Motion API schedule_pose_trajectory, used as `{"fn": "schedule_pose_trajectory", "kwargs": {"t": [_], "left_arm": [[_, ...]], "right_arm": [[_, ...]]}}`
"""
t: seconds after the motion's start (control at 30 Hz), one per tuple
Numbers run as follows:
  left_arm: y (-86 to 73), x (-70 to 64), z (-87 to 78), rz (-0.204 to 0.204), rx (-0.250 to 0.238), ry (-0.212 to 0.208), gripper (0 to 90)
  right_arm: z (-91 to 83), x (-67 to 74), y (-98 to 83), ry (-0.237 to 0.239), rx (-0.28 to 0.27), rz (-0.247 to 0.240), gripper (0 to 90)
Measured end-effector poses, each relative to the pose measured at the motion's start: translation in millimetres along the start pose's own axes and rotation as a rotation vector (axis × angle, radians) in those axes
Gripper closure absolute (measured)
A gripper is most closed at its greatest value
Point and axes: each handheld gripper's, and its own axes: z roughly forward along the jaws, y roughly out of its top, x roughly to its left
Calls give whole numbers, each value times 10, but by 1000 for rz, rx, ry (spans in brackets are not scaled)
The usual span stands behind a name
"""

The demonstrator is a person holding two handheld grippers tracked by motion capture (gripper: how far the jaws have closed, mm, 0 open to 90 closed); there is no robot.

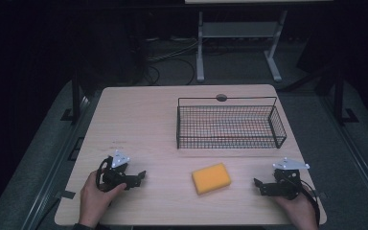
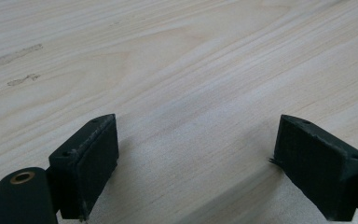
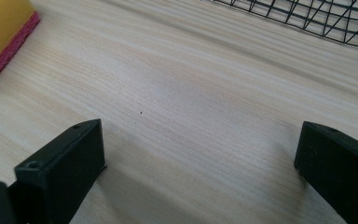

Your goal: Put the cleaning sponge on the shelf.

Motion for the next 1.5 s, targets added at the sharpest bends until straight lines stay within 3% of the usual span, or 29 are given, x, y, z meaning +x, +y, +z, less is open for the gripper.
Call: {"fn": "schedule_pose_trajectory", "kwargs": {"t": [0.3, 0.43, 0.5, 0.6, 0.63, 0.77, 0.8, 0.83, 0.93, 1.2, 1.5], "left_arm": [[0, 0, 0, 0, 0, 0, 128], [0, 1, 0, 1, 0, 0, 128], [0, 0, 0, 0, 0, 0, 128], [-1, 0, -2, 2, 0, 0, 129], [-1, 0, -2, 2, 0, 0, 129], [-1, 0, -2, 2, 0, 0, 129], [-1, 0, -2, 2, 0, 0, 129], [-1, 0, -2, 2, 0, 0, 129], [-1, 0, -2, 2, 0, 0, 129], [-2, 0, -2, 2, 0, 0, 129], [-3, -1, -3, 1, 0, 1, 129]], "right_arm": [[-5, -4, -2, 6, 1, -5, 21], [-45, -1, 23, 13, 11, -14, 147], [-54, 2, 34, 10, 18, -18, 165], [-122, 15, 59, 38, -3, -26, 333], [-122, 15, 59, 38, -3, -26, 333], [-218, 65, 88, 89, -33, -48, 580], [-242, 95, 94, 124, -42, -56, 710], [-242, 95, 94, 124, -42, -56, 710], [-271, 164, 112, 166, -53, -82, 899], [-234, 347, 156, 254, -31, -110, 899], [-187, 500, 194, 312, -27, -131, 899]]}}
